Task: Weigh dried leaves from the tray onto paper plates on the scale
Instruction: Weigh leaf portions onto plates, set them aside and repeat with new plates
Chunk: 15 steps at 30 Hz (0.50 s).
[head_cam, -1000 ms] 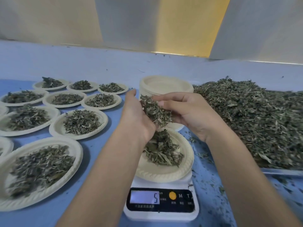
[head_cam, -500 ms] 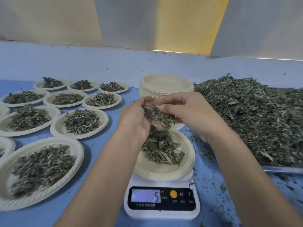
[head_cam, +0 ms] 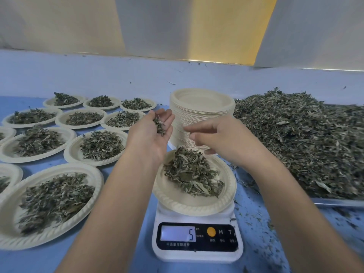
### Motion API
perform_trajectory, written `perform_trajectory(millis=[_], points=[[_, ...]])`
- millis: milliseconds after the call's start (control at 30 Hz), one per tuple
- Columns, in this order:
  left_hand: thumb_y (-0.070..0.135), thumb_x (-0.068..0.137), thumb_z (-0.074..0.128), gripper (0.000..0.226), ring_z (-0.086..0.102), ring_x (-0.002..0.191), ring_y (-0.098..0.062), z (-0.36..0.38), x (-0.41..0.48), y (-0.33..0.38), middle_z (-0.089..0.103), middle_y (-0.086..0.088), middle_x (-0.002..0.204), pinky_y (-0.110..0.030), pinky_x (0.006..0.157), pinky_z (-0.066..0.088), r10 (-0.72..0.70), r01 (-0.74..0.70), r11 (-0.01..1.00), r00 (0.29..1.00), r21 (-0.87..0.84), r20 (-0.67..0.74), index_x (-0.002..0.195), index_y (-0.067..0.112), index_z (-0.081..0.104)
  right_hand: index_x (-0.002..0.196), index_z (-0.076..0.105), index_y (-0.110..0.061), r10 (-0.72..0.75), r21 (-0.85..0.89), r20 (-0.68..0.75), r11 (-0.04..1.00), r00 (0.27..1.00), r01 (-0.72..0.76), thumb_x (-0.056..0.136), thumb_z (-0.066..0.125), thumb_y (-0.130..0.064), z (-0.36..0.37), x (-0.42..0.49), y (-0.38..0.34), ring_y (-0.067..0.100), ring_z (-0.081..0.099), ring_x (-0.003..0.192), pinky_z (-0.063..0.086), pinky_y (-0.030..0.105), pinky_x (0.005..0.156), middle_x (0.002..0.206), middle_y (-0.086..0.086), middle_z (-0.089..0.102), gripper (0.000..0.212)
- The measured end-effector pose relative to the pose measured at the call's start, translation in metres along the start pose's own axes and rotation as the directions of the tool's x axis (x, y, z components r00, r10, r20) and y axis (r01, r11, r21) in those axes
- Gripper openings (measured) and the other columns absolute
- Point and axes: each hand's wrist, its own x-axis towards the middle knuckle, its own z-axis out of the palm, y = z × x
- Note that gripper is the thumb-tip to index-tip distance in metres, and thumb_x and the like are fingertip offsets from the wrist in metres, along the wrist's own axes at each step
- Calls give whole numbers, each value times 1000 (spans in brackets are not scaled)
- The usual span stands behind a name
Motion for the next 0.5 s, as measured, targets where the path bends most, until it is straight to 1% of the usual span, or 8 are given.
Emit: perform_trajectory(millis=[33,67,133,233,333,400,433,500], points=[[15,103,32,32,63,91,-17,1,-1,0,64,-6,82,-29,93,42,-4,4,1000,1000,7,11,80,9,54,102,73,-26,10,48,-62,999,998,-7,87,65,-15,0,1,1,13,69,79,57,24,74,76,-12,69,20],[14,102,33,31,63,91,-17,1,-2,0,64,-6,83,-29,93,42,-9,9,1000,1000,15,22,81,8,54,97,74,-23,18,93,-115,996,993,-7,86,65,-12,0,3,3,14,69,76,57,21,68,75,-6,70,18],[12,101,34,28,62,90,-18,3,-4,-1,65,-6,84,-30,94,42,-27,26,999,999,33,44,83,8,55,87,74,-20,24,147,-174,989,984,2,84,66,-8,1,5,5,8,66,65,55,17,63,68,-4,70,15],[10,100,35,25,62,93,-18,6,-7,-2,64,-7,85,-30,95,42,-62,59,997,995,53,75,85,7,55,80,74,-19,25,201,-189,979,982,13,83,67,-6,3,5,5,5,64,59,57,22,68,62,-6,68,15],[9,100,34,26,60,94,-18,9,-9,-4,63,-6,83,-29,95,42,-97,91,994,990,52,107,84,8,54,80,72,-23,13,211,-220,977,975,35,82,68,-8,7,6,6,9,66,65,58,36,80,67,-5,68,15],[7,99,34,25,61,88,-18,11,-10,-5,62,-8,83,-30,94,44,-106,103,994,986,29,126,85,6,55,81,71,-24,-5,199,-225,979,974,51,81,70,-11,10,7,6,14,66,72,55,43,83,70,-6,69,14],[5,99,34,25,61,83,-18,11,-10,-5,62,-9,84,-31,91,46,-109,107,994,985,17,135,85,5,55,82,71,-24,-9,198,-222,979,975,54,80,70,-11,12,8,6,14,66,74,55,45,84,71,-7,69,14],[2,97,33,26,60,77,-18,11,-10,-7,61,-10,86,-27,79,48,-114,113,994,983,12,145,86,5,56,82,70,-25,-14,202,-206,978,978,56,79,70,-9,13,9,6,9,64,73,54,45,85,69,-11,68,15]])
